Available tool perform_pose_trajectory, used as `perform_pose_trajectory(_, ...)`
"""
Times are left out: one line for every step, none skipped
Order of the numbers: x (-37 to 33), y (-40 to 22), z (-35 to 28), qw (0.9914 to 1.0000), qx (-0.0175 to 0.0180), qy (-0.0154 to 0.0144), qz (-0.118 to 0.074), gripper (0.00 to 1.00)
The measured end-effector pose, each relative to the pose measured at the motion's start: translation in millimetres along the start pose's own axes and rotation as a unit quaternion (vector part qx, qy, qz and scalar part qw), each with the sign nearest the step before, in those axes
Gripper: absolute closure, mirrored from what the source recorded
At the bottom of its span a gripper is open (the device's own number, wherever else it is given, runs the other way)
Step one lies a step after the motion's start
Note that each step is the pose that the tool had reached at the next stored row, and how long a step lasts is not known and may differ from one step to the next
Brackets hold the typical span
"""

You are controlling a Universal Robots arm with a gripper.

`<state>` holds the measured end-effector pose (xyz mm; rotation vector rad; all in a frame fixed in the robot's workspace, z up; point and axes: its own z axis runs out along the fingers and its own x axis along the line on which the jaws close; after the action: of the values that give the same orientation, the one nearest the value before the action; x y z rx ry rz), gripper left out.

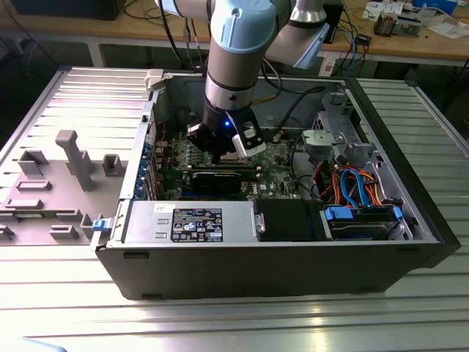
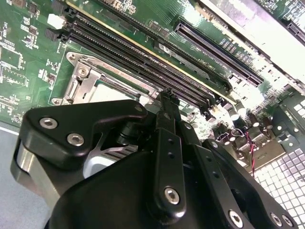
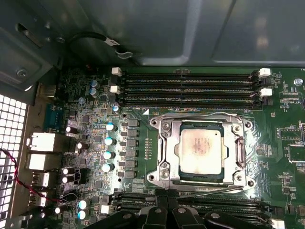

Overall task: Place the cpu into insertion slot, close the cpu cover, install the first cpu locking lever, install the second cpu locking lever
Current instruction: 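Install the second cpu locking lever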

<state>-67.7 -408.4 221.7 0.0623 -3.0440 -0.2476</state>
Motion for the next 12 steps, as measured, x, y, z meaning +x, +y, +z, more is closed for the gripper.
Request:
perform_pose_trajectory(0.1, 0.0, 0.0, 1.00000, 0.0000, -0.0001, 0.000, 0.89)
perform_pose_trajectory(0.8, 0.0, 0.1, 1.00000, 0.0001, -0.0016, 0.000, 0.89)
perform_pose_trajectory(1.7, 0.0, 0.6, 0.99999, 0.0002, -0.0044, -0.001, 0.89)
perform_pose_trajectory(2.3, 0.0, 0.9, 0.99998, 0.0003, -0.0062, -0.001, 0.89)
perform_pose_trajectory(3.2, 0.0, 1.2, 0.99996, 0.0004, -0.0084, -0.001, 0.89)
perform_pose_trajectory(3.8, -0.1, 1.4, 0.99992, 0.0007, -0.0127, -0.002, 0.89)
perform_pose_trajectory(4.1, -0.1, 1.7, 0.99985, 0.0009, -0.0168, -0.003, 0.89)
perform_pose_trajectory(4.7, -0.1, 2.3, 0.99978, 0.0008, -0.0206, -0.003, 0.89)
perform_pose_trajectory(5.9, -0.2, 2.8, 0.99972, 0.0010, -0.0235, -0.004, 0.89)
perform_pose_trajectory(7.9, -0.2, 3.3, 0.99968, 0.0011, -0.0249, -0.004, 0.89)
perform_pose_trajectory(11.0, -0.2, 4.2, 0.99965, 0.0008, -0.0262, -0.004, 0.89)
perform_pose_trajectory(12.7, -0.2, 4.9, 0.99962, 0.0006, -0.0270, -0.004, 0.89)
